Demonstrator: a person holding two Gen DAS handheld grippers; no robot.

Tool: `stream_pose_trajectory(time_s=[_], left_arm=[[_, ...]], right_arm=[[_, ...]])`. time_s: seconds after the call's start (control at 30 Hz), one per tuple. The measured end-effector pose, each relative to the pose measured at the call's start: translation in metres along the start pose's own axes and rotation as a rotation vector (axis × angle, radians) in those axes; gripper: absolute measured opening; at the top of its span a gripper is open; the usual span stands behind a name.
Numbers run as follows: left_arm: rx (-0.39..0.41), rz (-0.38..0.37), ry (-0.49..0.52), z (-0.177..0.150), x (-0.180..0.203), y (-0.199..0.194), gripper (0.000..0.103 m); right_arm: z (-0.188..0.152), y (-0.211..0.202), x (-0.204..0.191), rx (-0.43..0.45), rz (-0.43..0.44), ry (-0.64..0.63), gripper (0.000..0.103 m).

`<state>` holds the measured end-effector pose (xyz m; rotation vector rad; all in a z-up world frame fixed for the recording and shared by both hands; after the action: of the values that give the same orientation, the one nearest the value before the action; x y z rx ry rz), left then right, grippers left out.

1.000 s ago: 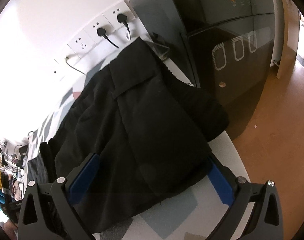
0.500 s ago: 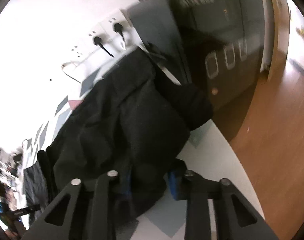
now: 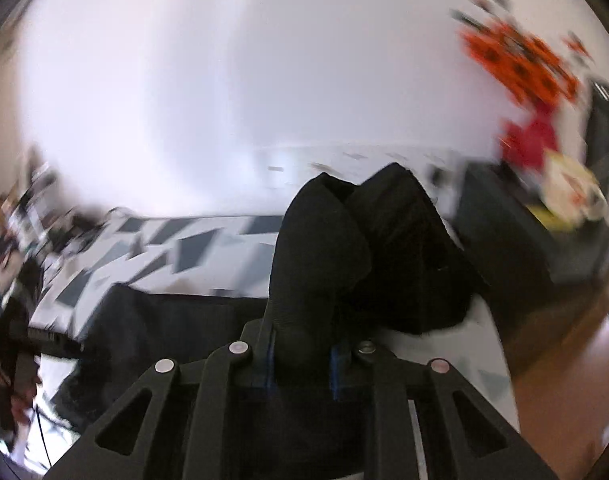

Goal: Fold clothes
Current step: 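Grasp the trousers' end with the right gripper and fold it over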

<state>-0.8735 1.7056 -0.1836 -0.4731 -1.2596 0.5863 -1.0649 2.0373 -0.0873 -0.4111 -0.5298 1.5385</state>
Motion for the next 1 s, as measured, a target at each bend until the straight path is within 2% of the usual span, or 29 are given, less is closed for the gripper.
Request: stream_pose_trajectory(time_s=[0.17, 0.3, 0.43, 0.6, 0.7, 0.77, 0.8, 0.83, 0.9, 1.0], left_arm=[[0.092, -0.069, 0.006, -0.01, -0.016, -0.075, 0.083], [0.126, -0.055, 0.011, -0.011, -0.025, -0.089, 0.083], [0.149, -0.057, -0.024, -0.014, -0.05, -0.104, 0.083], [0.164, -0.098, -0.131, -0.021, -0.093, -0.108, 0.083], [0.15, -0.115, -0.167, -0.024, -0.111, -0.11, 0.083], [0.143, -0.137, -0.185, -0.023, -0.118, -0.109, 0.083], [0.14, -0.15, -0.194, -0.023, -0.121, -0.109, 0.083], [0.137, -0.163, -0.201, -0.022, -0.124, -0.108, 0.083], [0.133, -0.188, -0.205, -0.017, -0.126, -0.106, 0.083], [0.127, -0.227, -0.202, -0.009, -0.127, -0.101, 0.083]], right_arm=[[0.006, -0.008, -0.104, 0.028, 0.118, -0.159, 0.018], [0.004, -0.01, -0.193, 0.038, 0.218, -0.288, 0.018], [-0.029, 0.022, -0.269, -0.063, 0.263, -0.41, 0.018], [-0.088, 0.042, -0.33, -0.201, 0.272, -0.607, 0.023], [-0.105, 0.042, -0.346, -0.205, 0.232, -0.744, 0.028], [-0.103, 0.033, -0.346, -0.192, 0.226, -0.802, 0.032], [-0.099, 0.026, -0.34, -0.207, 0.258, -0.793, 0.04], [-0.094, 0.019, -0.334, -0.223, 0.291, -0.783, 0.044], [-0.085, 0.005, -0.322, -0.255, 0.357, -0.763, 0.046], [-0.063, -0.012, -0.3, -0.279, 0.404, -0.675, 0.046]])
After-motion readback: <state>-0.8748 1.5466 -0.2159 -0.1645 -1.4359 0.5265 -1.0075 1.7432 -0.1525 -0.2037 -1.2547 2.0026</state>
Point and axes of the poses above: each gripper's, at about its wrist camera, not at the fingertips, and y roughly the way its jaws point, x to its right, z to its top, the point moved 3 cm from there along y, roughly the way its jaws point, and after that the axes turned 15 degrees about -z, right-handed, at the moved point
